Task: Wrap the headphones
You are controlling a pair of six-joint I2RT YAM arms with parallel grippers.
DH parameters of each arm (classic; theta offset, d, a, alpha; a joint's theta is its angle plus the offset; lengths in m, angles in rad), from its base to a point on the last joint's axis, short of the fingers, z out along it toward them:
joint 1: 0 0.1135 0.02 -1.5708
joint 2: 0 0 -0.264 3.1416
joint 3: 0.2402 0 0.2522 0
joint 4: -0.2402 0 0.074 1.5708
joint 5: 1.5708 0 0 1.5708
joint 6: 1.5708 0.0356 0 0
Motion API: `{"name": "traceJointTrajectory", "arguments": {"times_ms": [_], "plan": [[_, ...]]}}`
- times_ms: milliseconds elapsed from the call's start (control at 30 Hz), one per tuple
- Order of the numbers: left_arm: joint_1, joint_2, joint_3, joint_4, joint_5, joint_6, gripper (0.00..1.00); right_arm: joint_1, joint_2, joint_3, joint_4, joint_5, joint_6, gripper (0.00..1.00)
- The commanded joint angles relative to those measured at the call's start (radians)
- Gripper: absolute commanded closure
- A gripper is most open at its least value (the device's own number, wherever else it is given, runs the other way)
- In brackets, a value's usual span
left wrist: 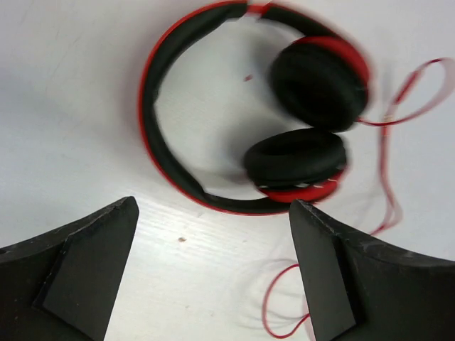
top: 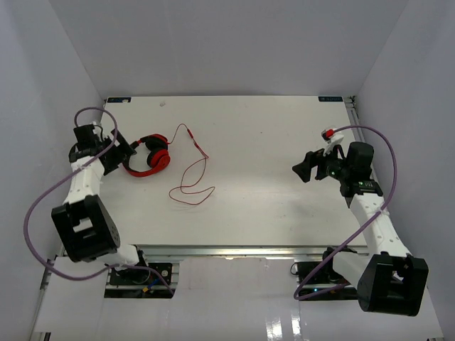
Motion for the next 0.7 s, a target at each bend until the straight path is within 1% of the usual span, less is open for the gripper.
{"name": "traceJointTrajectory", "arguments": {"times_ms": [0,33,100,133,167,267,333,433,533,600,667], "plan": [[0.012,-0.192,-0.143,0.114,0.182,-0.057,0.02,-0.004,-0.030,0.002,0.064,0.071,0.053,0.10],[0.012,-0.222,-0.170,0.131,0.198,-0.061,0.02,-0.005,-0.035,-0.004,0.064,0.045,0.019,0.10],[0.012,-0.276,-0.220,0.161,0.227,-0.063,0.02,-0.007,-0.044,-0.013,0.039,-0.063,-0.105,0.10],[0.013,-0.294,-0.240,0.173,0.231,-0.061,0.02,-0.008,-0.050,-0.018,-0.004,-0.181,-0.203,0.10],[0.013,-0.307,-0.256,0.183,0.228,-0.056,0.02,-0.008,-0.055,-0.025,-0.037,-0.267,-0.275,0.10],[0.012,-0.293,-0.285,0.197,0.209,-0.039,0.02,-0.008,-0.067,-0.038,-0.083,-0.390,-0.378,0.10],[0.012,-0.252,-0.283,0.206,0.195,-0.037,0.02,-0.008,-0.068,-0.046,-0.080,-0.406,-0.394,0.10],[0.014,-0.168,-0.254,0.223,0.173,-0.047,0.02,-0.008,-0.057,-0.046,-0.083,-0.387,-0.398,0.10],[0.012,-0.037,-0.169,0.187,0.061,-0.062,0.02,-0.008,-0.044,-0.039,-0.093,-0.388,-0.404,0.10],[0.012,0.071,-0.097,0.150,0.011,-0.071,0.06,-0.008,-0.036,-0.038,-0.093,-0.400,-0.403,0.10],[0.008,0.185,-0.031,0.113,-0.043,-0.075,0.13,-0.008,-0.030,-0.036,-0.098,-0.402,-0.404,0.10]]}}
